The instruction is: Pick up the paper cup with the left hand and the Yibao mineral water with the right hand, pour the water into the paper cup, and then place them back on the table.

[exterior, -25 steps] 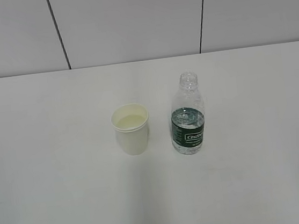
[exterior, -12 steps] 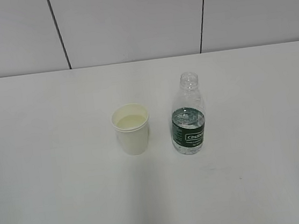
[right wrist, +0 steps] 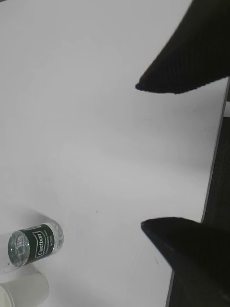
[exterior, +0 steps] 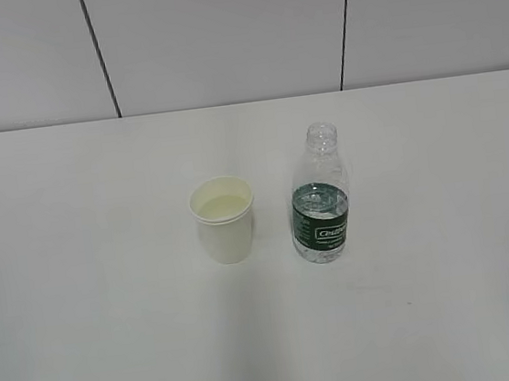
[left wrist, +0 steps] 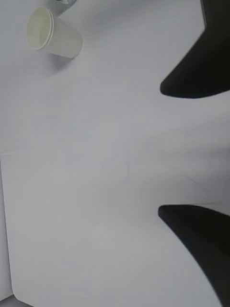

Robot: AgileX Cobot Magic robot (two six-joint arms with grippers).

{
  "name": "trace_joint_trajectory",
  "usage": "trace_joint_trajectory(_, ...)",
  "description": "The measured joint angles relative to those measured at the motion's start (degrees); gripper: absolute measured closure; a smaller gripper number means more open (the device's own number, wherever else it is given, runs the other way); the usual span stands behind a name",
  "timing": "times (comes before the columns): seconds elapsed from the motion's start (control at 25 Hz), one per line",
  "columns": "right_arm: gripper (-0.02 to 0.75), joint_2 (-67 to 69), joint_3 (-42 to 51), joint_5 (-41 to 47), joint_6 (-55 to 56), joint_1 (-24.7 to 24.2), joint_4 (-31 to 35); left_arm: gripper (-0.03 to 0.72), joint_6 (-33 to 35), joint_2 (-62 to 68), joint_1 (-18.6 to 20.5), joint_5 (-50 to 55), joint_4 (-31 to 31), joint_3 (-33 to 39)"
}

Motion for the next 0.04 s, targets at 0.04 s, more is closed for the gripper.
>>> trace_joint_trajectory(0.04, 0.145, 0.0, 0.0, 0.0, 0.0, 0.0, 0.0, 0.22, 0.0, 0.0, 0.0, 0.0, 0.0, 0.0)
